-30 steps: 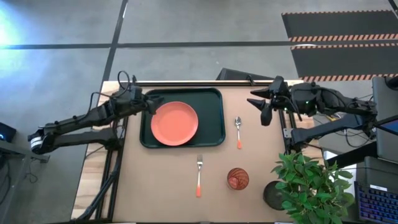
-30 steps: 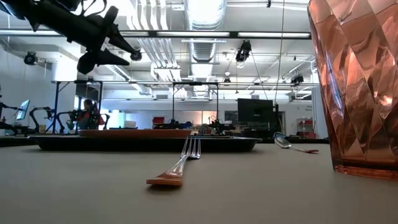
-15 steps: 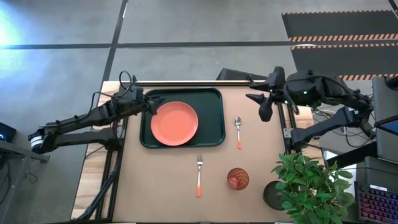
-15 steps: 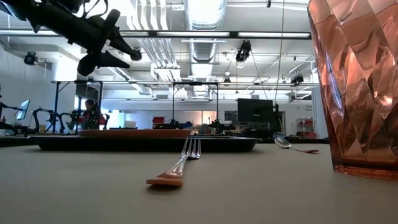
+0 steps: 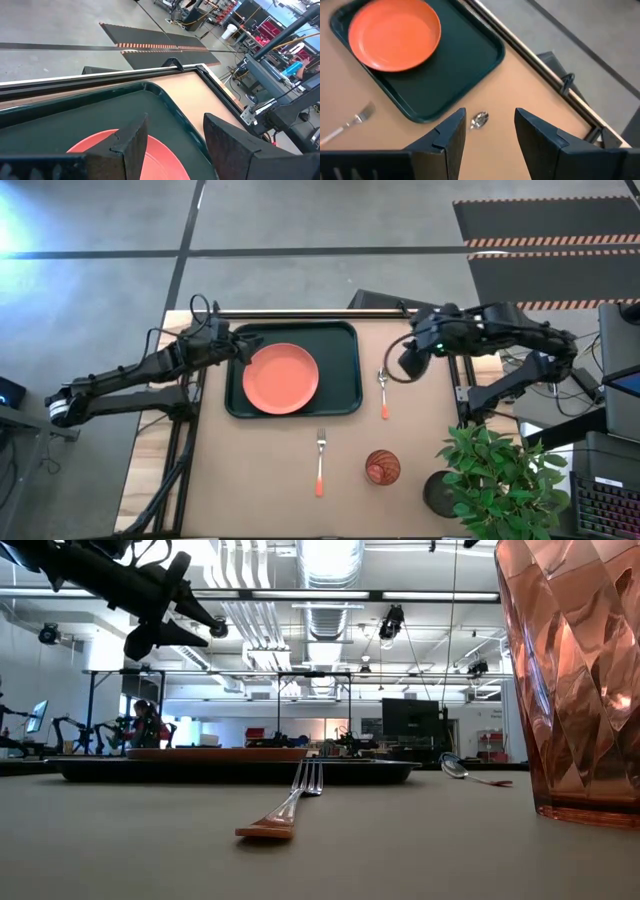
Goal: Pick and place plate/cup/fork/spoon on tray
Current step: Put the orange glass to the top right of the orange plate on the black tray
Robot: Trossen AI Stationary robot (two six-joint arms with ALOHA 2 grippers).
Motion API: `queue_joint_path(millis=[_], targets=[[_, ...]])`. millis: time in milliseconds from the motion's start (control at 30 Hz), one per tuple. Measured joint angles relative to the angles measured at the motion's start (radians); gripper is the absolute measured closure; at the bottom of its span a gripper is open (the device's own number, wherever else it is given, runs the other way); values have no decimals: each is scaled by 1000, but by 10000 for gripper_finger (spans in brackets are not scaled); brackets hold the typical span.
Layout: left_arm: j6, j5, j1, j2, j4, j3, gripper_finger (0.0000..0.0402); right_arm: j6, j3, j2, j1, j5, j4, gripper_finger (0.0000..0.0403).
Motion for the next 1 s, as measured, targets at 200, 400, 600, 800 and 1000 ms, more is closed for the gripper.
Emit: queue_joint_path(millis=[200, 400, 600, 800, 1000], targets=[[2, 0, 0, -2, 0, 0, 228, 89, -47, 56, -21, -8, -5, 243], [51, 20, 0, -10, -1, 0, 228, 193, -123, 95, -31, -85, -7, 243], [102, 37, 1, -41, -2, 0, 228, 290, -248, 119, -30, -241, 32, 243], [134, 52, 1, -91, -10, -1, 228, 333, -418, 116, -30, -326, 233, 243], [150, 91, 1, -135, -10, -4, 228, 375, -540, 115, -31, -342, 369, 243]])
